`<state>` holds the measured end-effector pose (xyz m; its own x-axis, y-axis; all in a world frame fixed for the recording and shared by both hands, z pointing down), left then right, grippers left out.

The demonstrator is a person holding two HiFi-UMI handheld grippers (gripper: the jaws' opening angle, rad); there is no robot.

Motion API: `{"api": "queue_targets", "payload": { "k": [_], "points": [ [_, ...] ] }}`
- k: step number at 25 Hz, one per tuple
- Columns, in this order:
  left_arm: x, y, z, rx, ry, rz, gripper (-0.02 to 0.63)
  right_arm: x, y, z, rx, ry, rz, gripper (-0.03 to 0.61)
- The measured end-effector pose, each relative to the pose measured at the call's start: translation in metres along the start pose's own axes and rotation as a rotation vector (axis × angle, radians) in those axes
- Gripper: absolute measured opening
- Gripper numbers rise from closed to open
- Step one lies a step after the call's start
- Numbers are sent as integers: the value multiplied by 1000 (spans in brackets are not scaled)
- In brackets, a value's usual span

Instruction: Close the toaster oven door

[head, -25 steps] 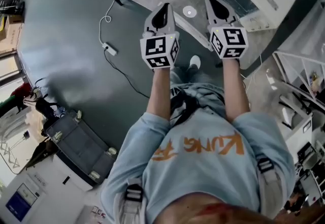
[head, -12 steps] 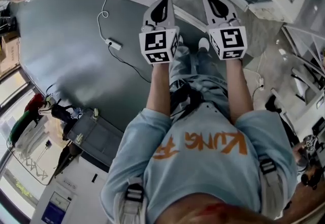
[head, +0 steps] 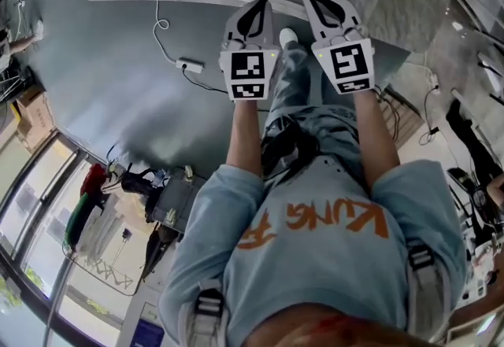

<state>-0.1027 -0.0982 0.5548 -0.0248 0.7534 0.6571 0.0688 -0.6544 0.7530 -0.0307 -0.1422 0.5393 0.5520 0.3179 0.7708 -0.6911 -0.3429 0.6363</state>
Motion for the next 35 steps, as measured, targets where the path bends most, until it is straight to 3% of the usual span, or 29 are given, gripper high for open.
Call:
{"api": "queue_targets", "payload": {
  "k": [8,14,17,21,24,30,35],
  "points": [
    [24,14,21,111,241,-94,2,40,-10,-26,80,17,-55,-2],
    [57,20,31,87,551,-200,3,73,-12,-40,144,-22,-125,-2],
    [64,26,29,63,616,-220,2,86,-11,-47,192,-97,-187,-2],
    [67,36,26,14,766,-229,2,103,-2,-50,290,-300,-294,-3],
    [73,41,29,-13,868,-220,2,117,4,-48,350,-354,-353,-2],
    [77,44,28,-39,956,-194,2,130,9,-44,482,-382,-416,-3],
    [71,40,22,-67,956,-169,2,124,8,-42,559,-405,-420,-3]
  ]
}}
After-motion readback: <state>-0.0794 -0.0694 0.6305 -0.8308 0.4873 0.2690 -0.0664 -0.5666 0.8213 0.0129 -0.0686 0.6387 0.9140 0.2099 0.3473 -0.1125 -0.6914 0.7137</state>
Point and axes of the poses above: the fingertips, and each gripper's own axes: y forward along the fingers, z to its right, x out of its underside, the point moved 1 cm from there along -y, backward along the fingers, and after that the axes turned 13 degrees about -z, right-handed, at the moved point
